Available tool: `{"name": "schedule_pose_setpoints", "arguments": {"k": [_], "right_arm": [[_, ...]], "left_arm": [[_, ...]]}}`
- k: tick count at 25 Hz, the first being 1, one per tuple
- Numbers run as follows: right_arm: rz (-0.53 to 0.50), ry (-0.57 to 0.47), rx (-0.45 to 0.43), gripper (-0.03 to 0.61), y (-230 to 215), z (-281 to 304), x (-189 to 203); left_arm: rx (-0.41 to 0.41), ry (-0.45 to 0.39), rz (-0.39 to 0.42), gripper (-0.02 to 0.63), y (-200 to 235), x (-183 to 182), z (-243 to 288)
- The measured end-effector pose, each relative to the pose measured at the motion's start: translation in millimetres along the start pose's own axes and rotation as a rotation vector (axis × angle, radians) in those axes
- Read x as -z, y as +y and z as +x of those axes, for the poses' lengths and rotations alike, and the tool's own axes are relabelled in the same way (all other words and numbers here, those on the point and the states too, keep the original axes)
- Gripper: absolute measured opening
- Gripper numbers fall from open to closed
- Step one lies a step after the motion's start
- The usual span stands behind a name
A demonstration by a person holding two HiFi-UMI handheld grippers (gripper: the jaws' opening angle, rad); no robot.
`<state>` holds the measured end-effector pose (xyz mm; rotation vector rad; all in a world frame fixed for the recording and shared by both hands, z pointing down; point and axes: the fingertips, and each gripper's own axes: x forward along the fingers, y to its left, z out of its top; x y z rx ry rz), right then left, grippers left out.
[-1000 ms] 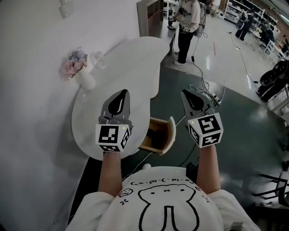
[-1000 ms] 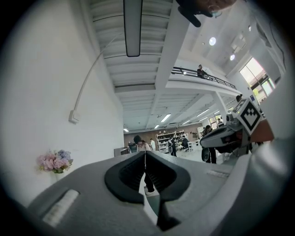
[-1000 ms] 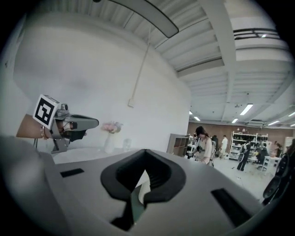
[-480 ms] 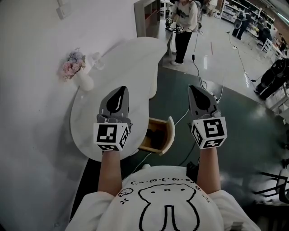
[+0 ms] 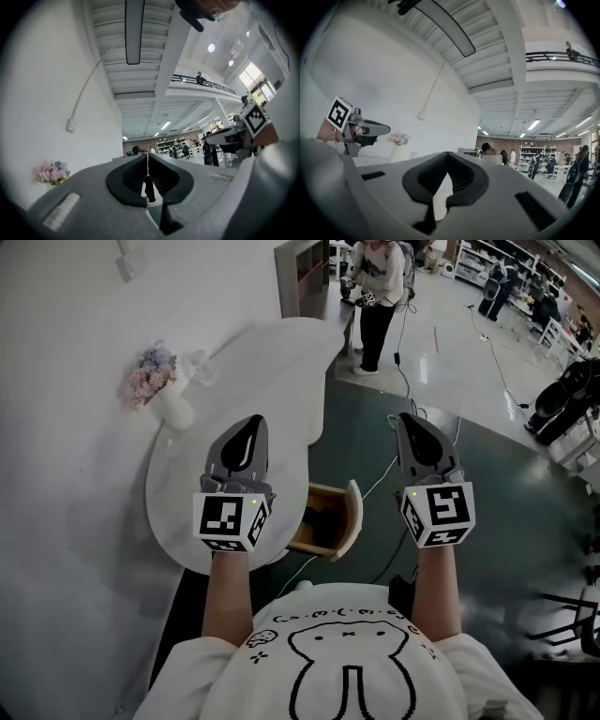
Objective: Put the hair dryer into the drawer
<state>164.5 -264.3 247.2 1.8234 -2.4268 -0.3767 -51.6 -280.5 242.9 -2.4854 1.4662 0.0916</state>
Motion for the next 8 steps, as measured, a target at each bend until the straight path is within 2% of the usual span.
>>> {"name": "schedule_pose_setpoints", "arguments": {"k": [8], "right_arm": [[-0.016,-0.005,0.003,-0.002,-1.4,-7.0,-8.4]], "left_arm": [[0.009,-0.015,0.006,0.020,-4.1,-10.6,-1.8]]}}
